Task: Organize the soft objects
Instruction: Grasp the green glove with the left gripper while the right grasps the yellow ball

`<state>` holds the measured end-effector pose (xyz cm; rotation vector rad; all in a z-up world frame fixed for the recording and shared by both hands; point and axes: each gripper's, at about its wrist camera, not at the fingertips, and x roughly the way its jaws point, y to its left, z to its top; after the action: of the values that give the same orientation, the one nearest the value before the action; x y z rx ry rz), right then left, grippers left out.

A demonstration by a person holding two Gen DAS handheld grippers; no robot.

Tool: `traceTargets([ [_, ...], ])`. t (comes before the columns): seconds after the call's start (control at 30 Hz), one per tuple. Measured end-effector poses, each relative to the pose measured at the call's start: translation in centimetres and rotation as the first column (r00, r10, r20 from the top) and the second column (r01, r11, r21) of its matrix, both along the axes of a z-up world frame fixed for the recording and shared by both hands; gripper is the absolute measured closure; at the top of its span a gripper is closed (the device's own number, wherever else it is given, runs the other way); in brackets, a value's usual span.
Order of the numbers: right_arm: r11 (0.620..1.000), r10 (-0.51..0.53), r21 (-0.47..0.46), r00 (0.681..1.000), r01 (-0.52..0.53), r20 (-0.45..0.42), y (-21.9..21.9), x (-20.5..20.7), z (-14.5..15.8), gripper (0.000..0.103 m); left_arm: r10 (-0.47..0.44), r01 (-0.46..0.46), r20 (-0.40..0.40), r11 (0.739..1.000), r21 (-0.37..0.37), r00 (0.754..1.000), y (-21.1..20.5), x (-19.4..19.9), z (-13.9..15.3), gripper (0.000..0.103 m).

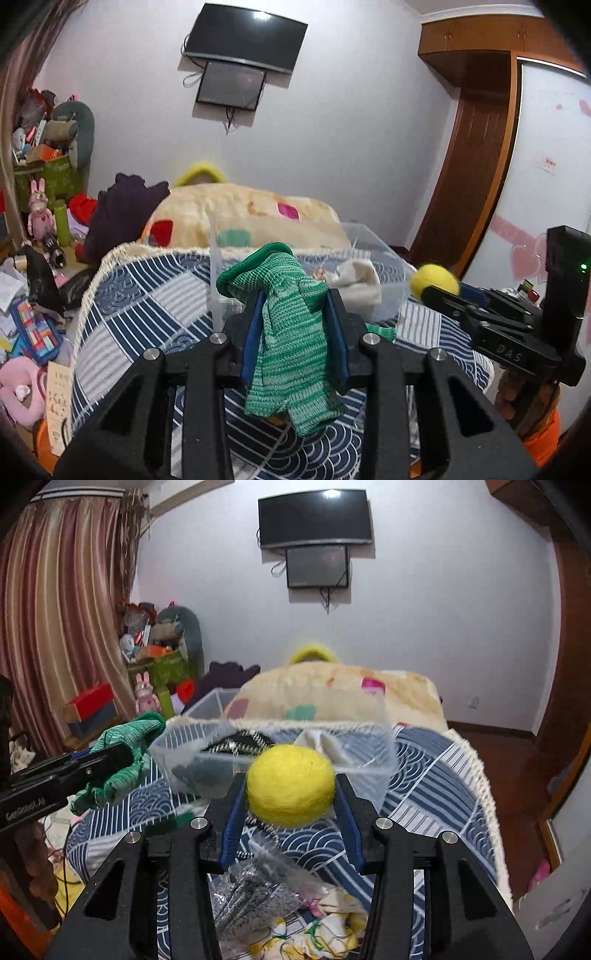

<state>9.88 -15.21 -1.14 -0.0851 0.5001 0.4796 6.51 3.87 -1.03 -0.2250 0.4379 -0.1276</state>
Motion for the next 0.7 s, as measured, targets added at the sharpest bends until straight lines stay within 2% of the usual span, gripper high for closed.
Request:
traceTargets([
  [0.2, 0.999, -0.043, 0.004, 0.997, 0.042, 0.058, -0.7, 0.4, 1.6, 0.061, 0.008, -0.009, 0.053, 1.0, 0.021, 0.999, -0.1, 0.7, 1.8, 0.07],
  [0.4, 0.996, -0.075, 0.047, 0.995, 0.072, 0.06, -1.5, 1.8, 2.4, 0.061, 0.03, -0.04, 0.105, 0.995, 0.089, 0.994, -1.1, 1.8, 3.0, 0.07],
  [0.6, 0.994, -0.103, 0.053, 0.993, 0.1, 0.054, -1.2, 3.6, 2.2, 0.061, 0.046, -0.052, 0.061, 0.994, 0.101, 0.997, -1.5, 4.6, 2.6, 0.07],
  [0.7, 0.991, -0.111, 0.079, 0.994, 0.109, 0.016, -1.1, 4.5, 1.5, 0.06, 0.051, -0.055, 0.033, 0.992, 0.113, 0.998, -1.8, 6.1, 2.1, 0.07],
])
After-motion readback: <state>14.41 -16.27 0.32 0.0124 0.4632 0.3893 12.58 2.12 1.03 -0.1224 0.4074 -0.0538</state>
